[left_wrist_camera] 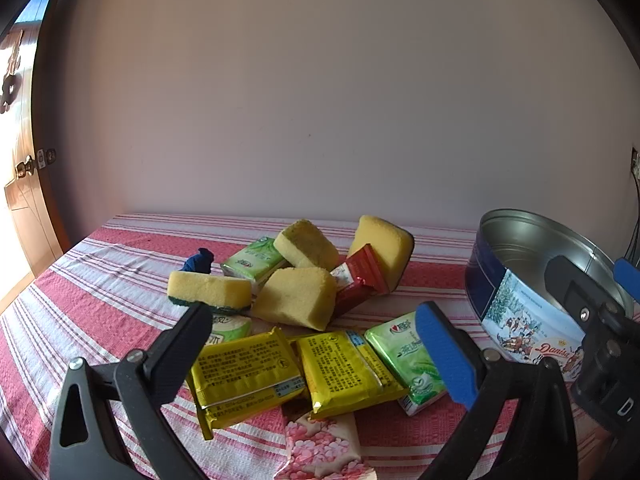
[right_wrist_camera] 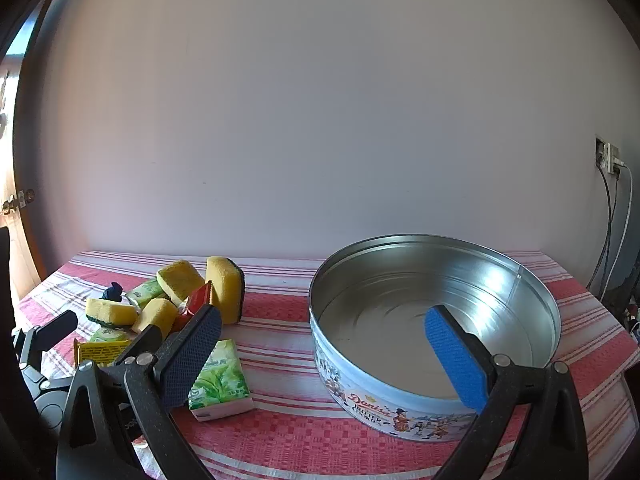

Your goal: Organize objects

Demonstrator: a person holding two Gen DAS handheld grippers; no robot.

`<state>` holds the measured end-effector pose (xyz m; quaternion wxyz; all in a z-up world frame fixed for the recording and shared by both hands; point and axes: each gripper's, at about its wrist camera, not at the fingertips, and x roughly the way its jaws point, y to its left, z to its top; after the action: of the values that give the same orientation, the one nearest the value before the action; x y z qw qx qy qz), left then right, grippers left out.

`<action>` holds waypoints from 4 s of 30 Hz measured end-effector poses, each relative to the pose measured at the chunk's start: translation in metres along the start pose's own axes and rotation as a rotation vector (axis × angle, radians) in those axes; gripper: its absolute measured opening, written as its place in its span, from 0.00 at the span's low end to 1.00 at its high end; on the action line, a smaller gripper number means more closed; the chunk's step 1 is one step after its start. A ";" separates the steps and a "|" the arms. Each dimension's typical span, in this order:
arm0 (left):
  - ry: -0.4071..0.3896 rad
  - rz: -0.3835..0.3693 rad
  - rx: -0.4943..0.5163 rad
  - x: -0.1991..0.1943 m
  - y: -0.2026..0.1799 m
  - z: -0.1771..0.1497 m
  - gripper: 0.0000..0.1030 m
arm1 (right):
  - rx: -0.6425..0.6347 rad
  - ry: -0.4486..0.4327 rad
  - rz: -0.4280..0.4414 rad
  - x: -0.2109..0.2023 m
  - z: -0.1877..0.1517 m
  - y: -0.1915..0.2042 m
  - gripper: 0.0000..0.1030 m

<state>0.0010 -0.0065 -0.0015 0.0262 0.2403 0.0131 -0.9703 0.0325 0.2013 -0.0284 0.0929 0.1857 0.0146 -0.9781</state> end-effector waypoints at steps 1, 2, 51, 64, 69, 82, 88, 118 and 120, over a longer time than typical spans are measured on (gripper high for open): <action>0.000 0.002 -0.002 0.000 0.000 0.000 1.00 | 0.000 -0.002 0.000 -0.001 0.000 0.000 1.00; 0.000 0.002 -0.004 0.000 0.001 0.000 1.00 | -0.001 -0.001 0.001 -0.001 0.000 0.000 1.00; 0.130 0.140 -0.003 -0.019 0.043 -0.022 1.00 | -0.085 0.086 0.109 0.009 -0.011 0.018 0.99; 0.197 0.126 -0.041 -0.019 0.072 -0.032 0.99 | -0.179 0.246 0.205 0.033 -0.026 0.042 0.83; 0.207 0.127 -0.026 -0.015 0.072 -0.030 0.99 | -0.168 0.337 0.217 0.052 -0.031 0.046 0.83; 0.238 0.101 -0.044 0.000 0.081 -0.018 0.99 | -0.196 0.462 0.289 0.086 -0.036 0.065 0.56; 0.247 0.065 -0.068 0.015 0.076 -0.009 0.99 | -0.180 0.473 0.289 0.084 -0.037 0.056 0.53; 0.321 0.031 0.164 0.050 0.049 -0.011 0.31 | -0.151 0.332 0.291 0.038 -0.016 0.033 0.53; 0.310 0.010 0.140 0.045 0.052 -0.011 0.26 | -0.158 0.311 0.284 0.034 -0.015 0.033 0.53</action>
<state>-0.0308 -0.0598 -0.0335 0.0117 0.3885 -0.0517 -0.9199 0.0125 0.1638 -0.0545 0.2405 0.3266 0.0792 -0.9106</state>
